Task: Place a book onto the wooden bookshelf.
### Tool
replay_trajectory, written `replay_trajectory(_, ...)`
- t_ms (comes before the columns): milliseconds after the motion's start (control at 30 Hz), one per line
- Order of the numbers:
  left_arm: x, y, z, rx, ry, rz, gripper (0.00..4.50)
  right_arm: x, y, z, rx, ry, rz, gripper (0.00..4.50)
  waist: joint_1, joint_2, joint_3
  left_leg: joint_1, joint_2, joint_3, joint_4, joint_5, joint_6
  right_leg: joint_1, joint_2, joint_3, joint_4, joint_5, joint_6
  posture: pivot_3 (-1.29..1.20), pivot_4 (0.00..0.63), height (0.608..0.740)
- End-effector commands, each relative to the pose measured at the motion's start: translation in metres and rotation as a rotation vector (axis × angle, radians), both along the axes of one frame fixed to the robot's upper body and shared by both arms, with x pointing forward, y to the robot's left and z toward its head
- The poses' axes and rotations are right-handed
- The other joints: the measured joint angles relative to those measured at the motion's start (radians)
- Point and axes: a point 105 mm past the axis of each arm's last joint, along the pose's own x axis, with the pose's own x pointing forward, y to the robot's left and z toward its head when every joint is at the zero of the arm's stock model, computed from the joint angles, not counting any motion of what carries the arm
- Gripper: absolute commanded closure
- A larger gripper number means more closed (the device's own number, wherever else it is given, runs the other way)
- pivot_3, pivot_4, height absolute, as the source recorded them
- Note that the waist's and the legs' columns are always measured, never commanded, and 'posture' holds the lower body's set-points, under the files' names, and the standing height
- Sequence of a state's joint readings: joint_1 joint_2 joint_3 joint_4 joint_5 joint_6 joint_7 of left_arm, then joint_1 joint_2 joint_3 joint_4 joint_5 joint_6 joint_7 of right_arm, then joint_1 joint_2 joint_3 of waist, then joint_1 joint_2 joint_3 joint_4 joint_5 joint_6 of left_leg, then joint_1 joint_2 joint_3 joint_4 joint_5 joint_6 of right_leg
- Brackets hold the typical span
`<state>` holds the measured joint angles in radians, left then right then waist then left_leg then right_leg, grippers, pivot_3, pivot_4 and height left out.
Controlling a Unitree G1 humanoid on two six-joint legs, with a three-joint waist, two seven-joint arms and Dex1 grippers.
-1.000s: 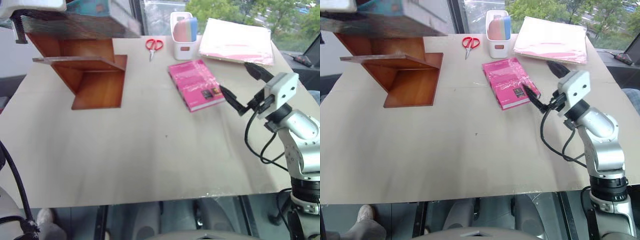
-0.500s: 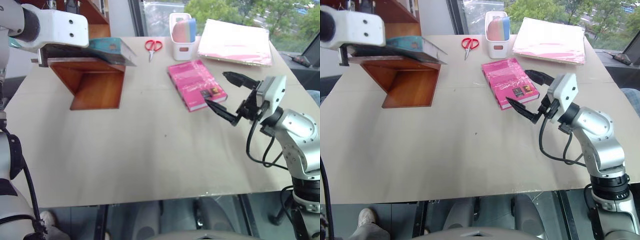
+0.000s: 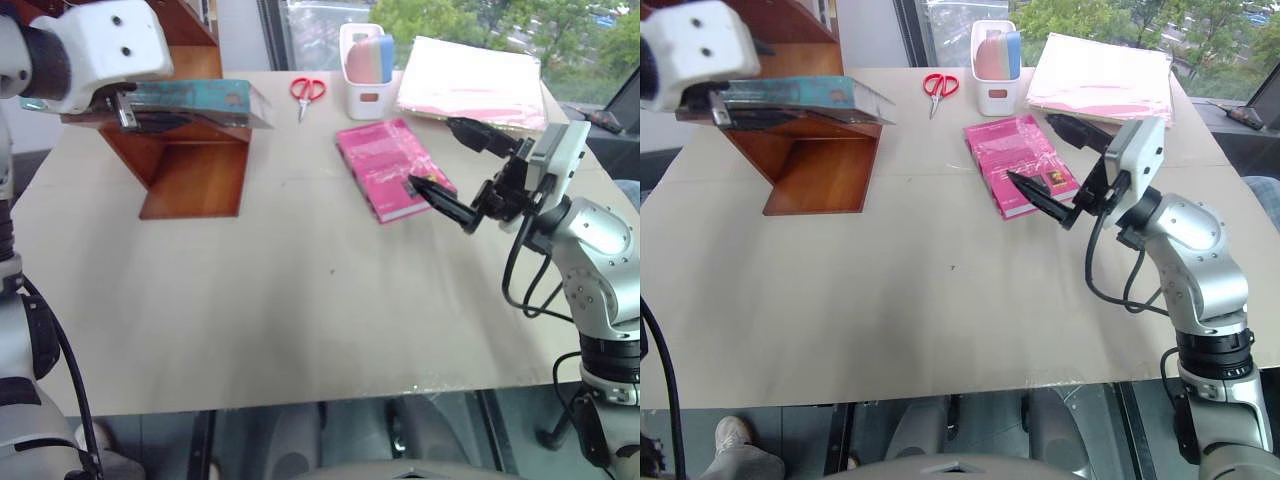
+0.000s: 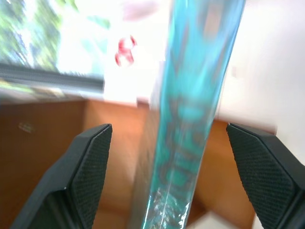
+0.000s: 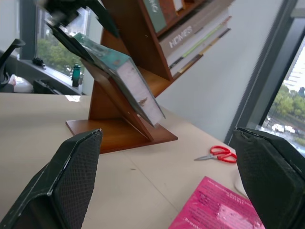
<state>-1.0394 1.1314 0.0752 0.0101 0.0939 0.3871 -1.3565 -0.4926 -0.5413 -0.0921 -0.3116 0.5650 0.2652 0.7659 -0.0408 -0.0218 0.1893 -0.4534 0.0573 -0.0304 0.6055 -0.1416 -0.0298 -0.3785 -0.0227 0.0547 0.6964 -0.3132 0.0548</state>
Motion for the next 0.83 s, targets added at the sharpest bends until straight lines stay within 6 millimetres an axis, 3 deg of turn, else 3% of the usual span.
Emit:
replay_trajectory(33, -0.048, -0.028, 0.027, -0.222, -0.082, -0.215, 0.37, -0.004, -0.010, 0.012, -0.013, -0.015, 0.012, 0.00, 0.000, 0.000, 0.000, 0.000, 0.000, 0.000, 0.000, 0.000, 0.000, 0.000, 0.000, 0.000, 0.000, 0.000, 0.000, 0.00, 0.150, 0.740)
replay_trajectory(100, -0.072, -0.060, 0.015, -0.394, -0.023, -0.455, 0.37, -0.003, -0.016, 0.006, -0.047, 0.028, 0.003, 0.00, 0.000, 0.000, 0.000, 0.000, 0.000, 0.000, 0.000, 0.000, 0.000, 0.000, 0.000, 0.000, 0.000, 0.000, 0.000, 0.00, 0.150, 0.740)
replay_trajectory(200, -0.073, -0.095, -0.015, -0.638, 0.068, -0.608, 0.37, -0.002, -0.022, -0.008, -0.085, 0.119, -0.007, 0.00, 0.013, 0.005, -0.002, 0.003, -0.002, -0.001, 0.004, 0.000, 0.001, 0.005, -0.003, -0.001, 0.002, 0.000, 0.001, 0.00, 0.150, 0.740)
replay_trajectory(300, -0.049, -0.114, -0.058, -0.879, 0.162, -0.544, 0.37, 0.004, -0.024, -0.026, -0.135, 0.202, -0.069, 0.00, 0.014, 0.004, -0.001, 0.005, -0.001, -0.004, 0.010, -0.001, 0.001, 0.010, -0.001, -0.003, 0.003, 0.000, 0.001, 0.00, 0.150, 0.740)
replay_trajectory(367, -0.030, -0.115, -0.081, -1.025, 0.166, -0.469, 0.37, 0.009, -0.026, -0.037, -0.184, 0.221, -0.121, 0.00, 0.012, 0.005, -0.003, 0.006, -0.001, -0.002, 0.010, -0.001, 0.001, 0.010, -0.001, -0.001, 0.002, 0.001, 0.002, 0.00, 0.150, 0.740)
replay_trajectory(433, -0.022, -0.114, -0.124, -1.035, 0.236, -0.370, 0.17, 0.007, -0.030, -0.048, -0.201, 0.249, -0.146, 0.00, 0.007, 0.005, -0.003, 0.006, -0.001, -0.002, 0.011, -0.001, 0.001, 0.010, 0.000, -0.001, 0.003, 0.002, 0.002, 0.00, 0.150, 0.740)
replay_trajectory(500, -0.019, -0.101, -0.167, -0.996, 0.269, -0.219, 0.17, -0.003, -0.045, -0.068, -0.273, 0.285, -0.203, 0.00, 0.006, 0.005, -0.003, 0.005, -0.001, -0.002, 0.010, -0.001, 0.001, 0.009, 0.000, 0.000, 0.002, 0.002, 0.002, 0.00, 0.150, 0.740)
replay_trajectory(600, -0.031, -0.078, -0.198, -0.884, 0.291, -0.156, 0.17, -0.021, -0.068, -0.085, -0.310, 0.351, -0.260, 0.00, 0.011, 0.005, -0.003, 0.005, -0.001, -0.002, 0.007, -0.001, 0.002, 0.009, 0.000, 0.000, 0.000, 0.001, 0.002, 0.00, 0.150, 0.740)
replay_trajectory(767, -0.049, -0.030, -0.223, -0.855, 0.335, -0.050, 0.17, -0.049, -0.096, -0.104, -0.373, 0.441, -0.317, 0.00, 0.021, 0.005, -0.004, 0.005, -0.001, 0.001, 0.006, -0.002, 0.002, 0.007, -0.002, 0.001, -0.001, 0.001, 0.001, 0.00, 0.150, 0.740)
replay_trajectory(833, -0.054, -0.020, -0.224, -0.837, 0.348, -0.035, 0.17, -0.052, -0.099, -0.107, -0.373, 0.456, -0.334, 0.00, 0.021, 0.005, -0.004, 0.006, 0.000, 0.001, 0.006, -0.002, 0.002, 0.007, -0.001, 0.002, -0.001, 0.000, -0.001, 0.00, 0.150, 0.740)
